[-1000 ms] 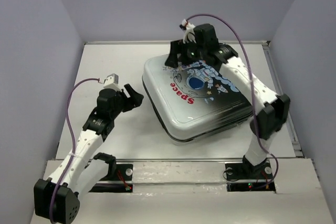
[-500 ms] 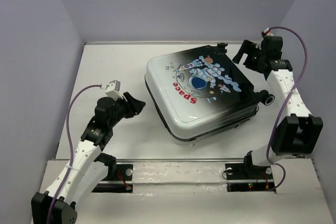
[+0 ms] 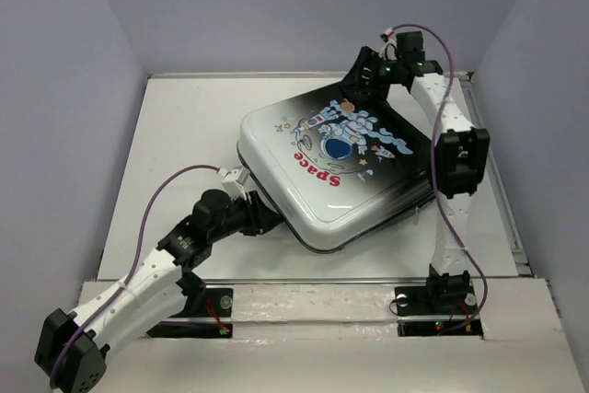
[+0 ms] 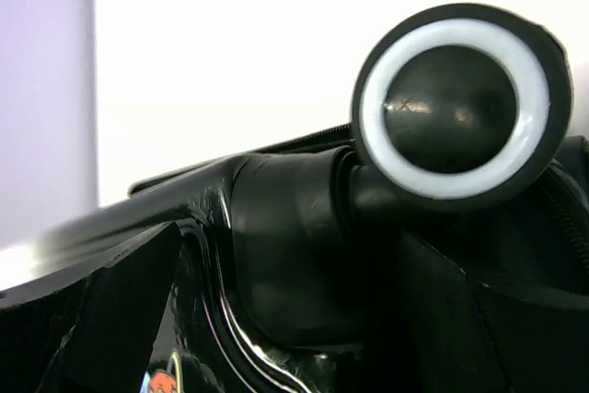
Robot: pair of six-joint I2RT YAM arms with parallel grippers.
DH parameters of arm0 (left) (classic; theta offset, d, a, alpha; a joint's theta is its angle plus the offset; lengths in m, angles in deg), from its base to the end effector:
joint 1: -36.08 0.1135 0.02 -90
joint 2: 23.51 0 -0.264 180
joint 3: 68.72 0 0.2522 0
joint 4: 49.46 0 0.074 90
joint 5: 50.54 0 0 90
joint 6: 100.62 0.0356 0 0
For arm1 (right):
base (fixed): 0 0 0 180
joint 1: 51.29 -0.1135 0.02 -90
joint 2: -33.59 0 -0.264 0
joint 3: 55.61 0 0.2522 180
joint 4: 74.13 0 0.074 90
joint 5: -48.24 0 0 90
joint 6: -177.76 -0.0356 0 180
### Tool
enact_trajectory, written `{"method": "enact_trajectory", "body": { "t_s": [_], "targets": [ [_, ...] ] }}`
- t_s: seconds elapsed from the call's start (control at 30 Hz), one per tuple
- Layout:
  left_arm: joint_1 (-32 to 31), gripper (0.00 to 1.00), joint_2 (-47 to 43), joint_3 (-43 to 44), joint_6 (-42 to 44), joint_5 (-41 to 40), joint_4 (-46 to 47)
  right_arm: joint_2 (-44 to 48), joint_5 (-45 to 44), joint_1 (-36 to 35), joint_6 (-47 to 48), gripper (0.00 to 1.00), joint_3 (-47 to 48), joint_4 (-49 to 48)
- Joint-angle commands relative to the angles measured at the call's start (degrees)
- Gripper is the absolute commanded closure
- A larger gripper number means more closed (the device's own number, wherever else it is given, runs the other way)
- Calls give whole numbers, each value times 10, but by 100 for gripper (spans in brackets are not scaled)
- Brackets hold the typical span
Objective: Pack the luggage
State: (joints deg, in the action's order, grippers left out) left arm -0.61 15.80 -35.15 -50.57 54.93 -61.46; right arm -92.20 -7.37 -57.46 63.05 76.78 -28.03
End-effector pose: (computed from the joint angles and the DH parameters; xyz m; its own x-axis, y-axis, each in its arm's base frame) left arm 0.1305 -0.1091 0.2225 -0.6879 -0.2592 -0.6780 0.4407 0.5930 -0.6739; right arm 0.4996 0.0742 0.2909 -0.7927 0.2613 -0.5508 -0.2098 0.7313 0.6489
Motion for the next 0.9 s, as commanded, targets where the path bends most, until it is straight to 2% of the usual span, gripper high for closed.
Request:
{"method": "enact_trajectory", "body": {
  "t_s": [0.0, 0.03, 0.07, 0.17, 0.2, 0.23, 0.3, 0.33, 0.47, 0.5, 0.6, 0.7, 0.73, 0.77, 0.8, 0.83, 0.87],
  "targets": [
    [-15, 56, -11, -10, -10, 9, 34, -184, 141, -109, -94, 3, 259, 51],
    [-18, 56, -13, -11, -10, 9, 34, -214, 154, -114, -118, 4, 353, 34],
    [-22, 56, -14, -10, -10, 10, 34, -246, 174, -114, -176, 4, 376, 13],
    [-28, 56, -12, -7, -10, 18, 37, -223, 198, -128, -262, 2, 321, -183],
    [-32, 56, -6, -5, -12, 21, 40, -211, 200, -135, -293, 1, 271, -232],
    [-35, 55, -3, -4, -13, 23, 43, -202, 201, -142, -293, 0, 272, -270],
    [-41, 55, 10, 5, -20, 18, 54, -197, 200, -142, -269, 0, 309, -270],
    [-43, 55, 16, 8, -23, 11, 61, -164, 195, -142, -254, 0, 306, -269],
    [-44, 55, 43, 36, -43, -13, 111, -15, 102, -142, -105, 0, 215, -243],
    [-44, 55, 48, 36, -44, -18, 112, 8, 86, -142, -104, 0, 207, -226],
    [-44, 55, 63, 60, -48, -69, 120, 89, 47, -142, -5, 0, 193, -155],
    [-44, 55, 67, 69, -57, -112, 124, 181, 42, -142, 26, 0, 117, -147],
    [-44, 54, 66, 78, -65, -136, 133, 262, 40, -142, 50, 16, -23, -149],
    [-44, 54, 64, 79, -69, -136, 136, 294, 35, -142, 55, 28, -24, -153],
    [-44, 54, 63, 80, -72, -143, 140, 331, 29, -142, 60, 45, -74, -159],
    [-44, 54, 62, 82, -72, -148, 142, 373, 2, -148, 65, 60, -195, -168],
    [-44, 54, 60, 87, -73, -148, 143, 419, -19, -156, 67, 76, -267, -202]
  ]
}}
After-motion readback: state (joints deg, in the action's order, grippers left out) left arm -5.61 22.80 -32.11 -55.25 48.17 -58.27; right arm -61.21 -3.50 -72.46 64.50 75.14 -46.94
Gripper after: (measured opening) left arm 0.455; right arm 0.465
